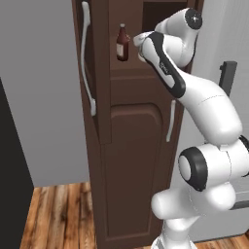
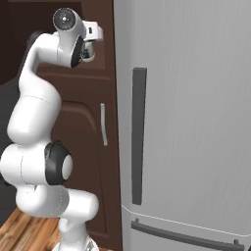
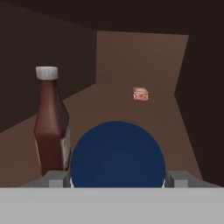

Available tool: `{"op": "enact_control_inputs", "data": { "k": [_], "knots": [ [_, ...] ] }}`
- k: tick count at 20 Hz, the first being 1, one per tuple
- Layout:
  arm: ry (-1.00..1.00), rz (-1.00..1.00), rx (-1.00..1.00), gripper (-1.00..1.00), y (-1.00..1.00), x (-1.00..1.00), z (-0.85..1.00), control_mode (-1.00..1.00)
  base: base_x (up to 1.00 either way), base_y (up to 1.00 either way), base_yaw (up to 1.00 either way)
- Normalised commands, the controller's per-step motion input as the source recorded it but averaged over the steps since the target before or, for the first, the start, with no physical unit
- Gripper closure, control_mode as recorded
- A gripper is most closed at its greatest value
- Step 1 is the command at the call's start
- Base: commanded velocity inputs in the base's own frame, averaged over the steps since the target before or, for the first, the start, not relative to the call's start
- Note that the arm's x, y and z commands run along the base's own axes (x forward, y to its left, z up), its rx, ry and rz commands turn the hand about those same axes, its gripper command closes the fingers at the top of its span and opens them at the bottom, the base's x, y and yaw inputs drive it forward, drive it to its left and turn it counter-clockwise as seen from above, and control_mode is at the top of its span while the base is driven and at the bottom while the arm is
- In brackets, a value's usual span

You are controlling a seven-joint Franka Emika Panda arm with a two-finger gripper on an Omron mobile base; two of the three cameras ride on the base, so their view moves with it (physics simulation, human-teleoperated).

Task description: Pick the ketchup and mayonnaise from the counter and place them in the cabinet.

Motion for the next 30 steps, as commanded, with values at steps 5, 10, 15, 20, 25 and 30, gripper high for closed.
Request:
{"op": "enact_control_inputs", "data": {
  "k": [5, 10, 15, 20, 25, 30],
  "knots": [
    [-0.02, 0.00, -0.02, 1.00, 0.00, 0.37, -0.24, -1.00, 0.00, 0.00, 0.00],
    [-0.01, 0.00, -0.03, 1.00, 0.00, 0.40, -0.26, -1.00, 0.00, 0.00, 0.00],
    [-0.01, 0.00, -0.03, 1.00, 0.00, 0.45, -0.29, -1.00, 0.00, 0.00, 0.00],
    [0.00, 0.00, -0.02, 1.00, 0.00, 0.41, -0.30, -1.00, 0.00, 0.00, 0.00],
    [0.00, 0.00, -0.01, -1.00, 0.01, 0.29, -0.34, -1.00, 0.00, 0.00, 0.00],
    [0.00, 0.00, 0.00, -1.00, 0.00, 0.06, -0.37, -1.00, 0.00, 0.00, 0.00]
  ]
}}
